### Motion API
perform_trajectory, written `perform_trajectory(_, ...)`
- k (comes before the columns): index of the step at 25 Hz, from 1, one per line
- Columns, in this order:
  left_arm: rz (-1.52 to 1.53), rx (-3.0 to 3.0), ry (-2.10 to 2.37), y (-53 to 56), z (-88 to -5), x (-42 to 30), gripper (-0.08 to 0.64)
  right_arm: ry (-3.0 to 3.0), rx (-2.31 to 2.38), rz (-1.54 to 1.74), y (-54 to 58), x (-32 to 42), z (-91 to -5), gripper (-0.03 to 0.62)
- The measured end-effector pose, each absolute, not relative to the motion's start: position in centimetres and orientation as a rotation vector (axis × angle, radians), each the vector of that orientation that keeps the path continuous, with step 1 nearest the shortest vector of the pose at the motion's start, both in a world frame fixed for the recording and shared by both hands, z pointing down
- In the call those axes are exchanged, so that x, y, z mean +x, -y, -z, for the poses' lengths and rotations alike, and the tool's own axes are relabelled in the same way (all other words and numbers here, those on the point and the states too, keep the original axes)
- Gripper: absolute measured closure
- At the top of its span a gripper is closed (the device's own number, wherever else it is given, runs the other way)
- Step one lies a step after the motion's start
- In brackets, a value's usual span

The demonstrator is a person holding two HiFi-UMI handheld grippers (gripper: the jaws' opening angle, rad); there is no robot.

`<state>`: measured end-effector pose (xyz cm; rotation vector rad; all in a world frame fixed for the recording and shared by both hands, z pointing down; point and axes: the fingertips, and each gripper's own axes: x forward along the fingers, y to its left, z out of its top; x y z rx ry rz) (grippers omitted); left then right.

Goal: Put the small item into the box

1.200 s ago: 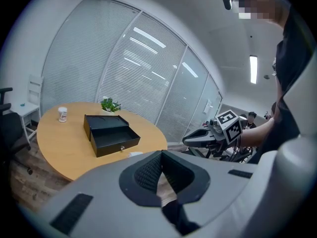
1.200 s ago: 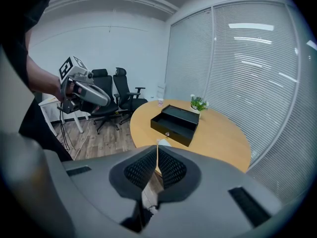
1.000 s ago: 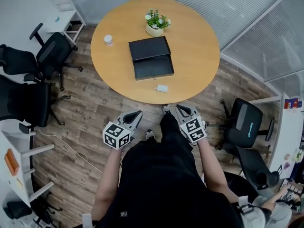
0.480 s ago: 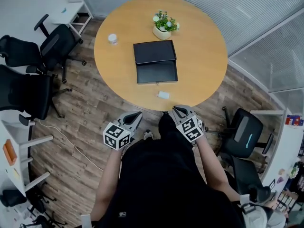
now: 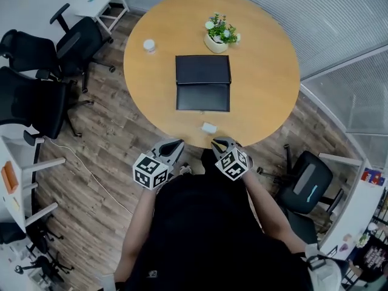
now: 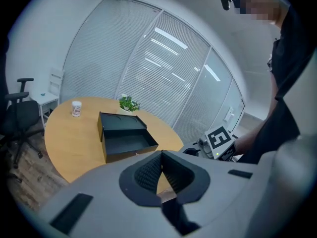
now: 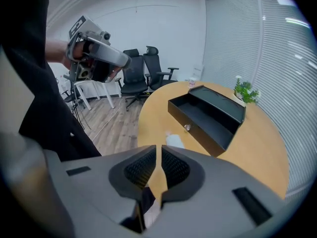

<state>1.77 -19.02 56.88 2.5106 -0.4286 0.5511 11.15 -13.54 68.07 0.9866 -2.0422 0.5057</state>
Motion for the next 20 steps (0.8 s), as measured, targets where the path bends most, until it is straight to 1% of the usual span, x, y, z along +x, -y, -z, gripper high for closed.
perform_trajectory(2,-0.559,2.501,0.441,19.2,-57.1,2.1,0.554,2.047,0.962,-0.488,14.6,11.4,-68.5,0.575)
perform_trajectory(3,-0.563,2.495,0.449,19.2,-57.2,2.2,0.554,2.048,0.948,-0.482,15.2,11.5,-68.8,0.549)
perform_trajectory(4,-0.566,2.489,0.459,19.3,-57.2,2.3,0.554,2.047,0.931,-0.479,15.6,11.6,-69.0,0.494)
perform_trajectory(5,-0.569,2.484,0.468,19.4,-57.3,2.3,0.554,2.048,0.911,-0.477,16.0,11.6,-69.4,0.477)
perform_trajectory(11,-0.58,2.464,0.517,20.1,-57.5,2.8,0.554,2.032,0.814,-0.472,17.8,11.6,-71.7,0.416)
perform_trajectory(16,-0.583,2.457,0.55,20.8,-57.2,3.6,0.554,2.008,0.746,-0.5,18.6,11.5,-73.6,0.39)
perform_trajectory(20,-0.587,2.446,0.563,20.8,-57.5,4.2,0.554,1.982,0.717,-0.506,19.1,11.8,-74.6,0.388)
